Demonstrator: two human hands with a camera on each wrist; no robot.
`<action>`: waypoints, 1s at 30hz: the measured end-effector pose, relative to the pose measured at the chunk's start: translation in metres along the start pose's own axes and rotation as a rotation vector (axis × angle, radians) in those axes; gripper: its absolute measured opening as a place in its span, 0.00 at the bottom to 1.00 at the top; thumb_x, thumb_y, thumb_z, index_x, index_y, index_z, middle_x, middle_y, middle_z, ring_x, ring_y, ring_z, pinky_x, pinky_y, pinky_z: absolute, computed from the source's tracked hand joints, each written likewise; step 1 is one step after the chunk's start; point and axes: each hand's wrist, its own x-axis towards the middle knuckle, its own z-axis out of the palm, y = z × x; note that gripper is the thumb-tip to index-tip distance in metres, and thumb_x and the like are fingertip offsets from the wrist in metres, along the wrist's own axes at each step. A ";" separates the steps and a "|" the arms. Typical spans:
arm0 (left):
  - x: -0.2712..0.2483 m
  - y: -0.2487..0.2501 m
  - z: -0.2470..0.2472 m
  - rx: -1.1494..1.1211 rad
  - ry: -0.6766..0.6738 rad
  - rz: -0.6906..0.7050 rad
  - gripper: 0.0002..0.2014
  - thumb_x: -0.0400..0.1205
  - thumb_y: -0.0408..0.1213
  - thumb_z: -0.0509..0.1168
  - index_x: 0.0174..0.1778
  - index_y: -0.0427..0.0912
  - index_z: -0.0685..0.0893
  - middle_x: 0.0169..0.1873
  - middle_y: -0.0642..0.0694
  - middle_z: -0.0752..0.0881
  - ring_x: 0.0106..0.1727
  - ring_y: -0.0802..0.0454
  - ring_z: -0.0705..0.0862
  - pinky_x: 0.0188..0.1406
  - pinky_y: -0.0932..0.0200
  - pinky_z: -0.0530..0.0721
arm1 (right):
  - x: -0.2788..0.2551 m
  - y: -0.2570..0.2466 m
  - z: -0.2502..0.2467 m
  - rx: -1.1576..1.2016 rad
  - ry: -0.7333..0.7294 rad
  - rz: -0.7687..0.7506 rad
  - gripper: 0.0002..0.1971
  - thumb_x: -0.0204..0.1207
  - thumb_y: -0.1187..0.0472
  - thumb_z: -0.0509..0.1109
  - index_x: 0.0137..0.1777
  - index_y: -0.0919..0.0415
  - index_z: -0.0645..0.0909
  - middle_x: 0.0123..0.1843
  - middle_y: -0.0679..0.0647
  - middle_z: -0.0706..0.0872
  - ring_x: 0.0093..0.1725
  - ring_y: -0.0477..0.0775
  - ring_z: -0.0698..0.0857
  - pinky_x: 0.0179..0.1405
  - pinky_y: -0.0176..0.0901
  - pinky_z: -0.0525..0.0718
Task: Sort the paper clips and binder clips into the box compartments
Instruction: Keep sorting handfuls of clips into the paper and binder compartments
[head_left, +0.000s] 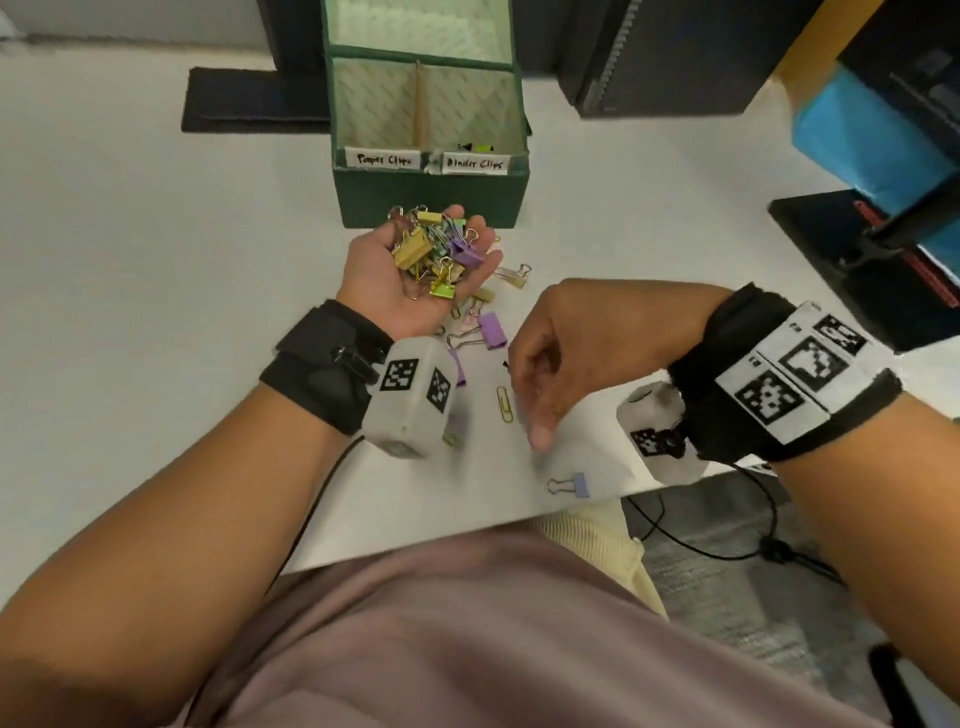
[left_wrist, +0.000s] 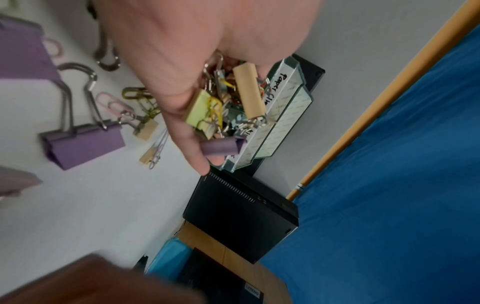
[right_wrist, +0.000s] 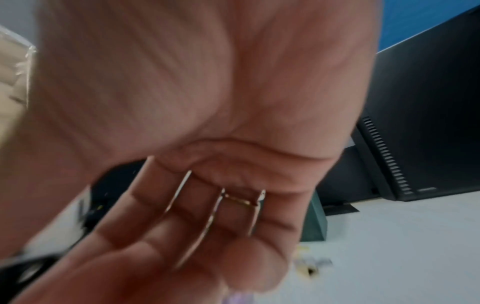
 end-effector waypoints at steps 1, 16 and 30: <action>0.000 -0.002 0.000 -0.003 -0.004 -0.003 0.23 0.87 0.45 0.48 0.51 0.32 0.83 0.50 0.32 0.86 0.49 0.37 0.86 0.55 0.35 0.84 | -0.001 0.002 0.006 -0.036 -0.042 0.012 0.16 0.57 0.45 0.87 0.40 0.50 0.89 0.32 0.41 0.87 0.30 0.36 0.78 0.31 0.25 0.74; -0.006 0.005 -0.002 -0.024 -0.007 0.011 0.23 0.87 0.46 0.47 0.53 0.32 0.83 0.50 0.33 0.86 0.51 0.38 0.86 0.56 0.36 0.83 | 0.010 0.022 0.028 -0.219 0.149 0.072 0.09 0.70 0.57 0.78 0.49 0.49 0.87 0.41 0.42 0.85 0.40 0.41 0.82 0.42 0.36 0.80; -0.003 0.016 -0.010 -0.108 0.028 0.008 0.19 0.85 0.42 0.52 0.58 0.34 0.82 0.53 0.32 0.85 0.51 0.37 0.87 0.54 0.38 0.86 | 0.048 0.013 -0.041 0.295 0.594 -0.059 0.12 0.76 0.66 0.73 0.45 0.45 0.91 0.39 0.45 0.91 0.40 0.40 0.90 0.43 0.33 0.84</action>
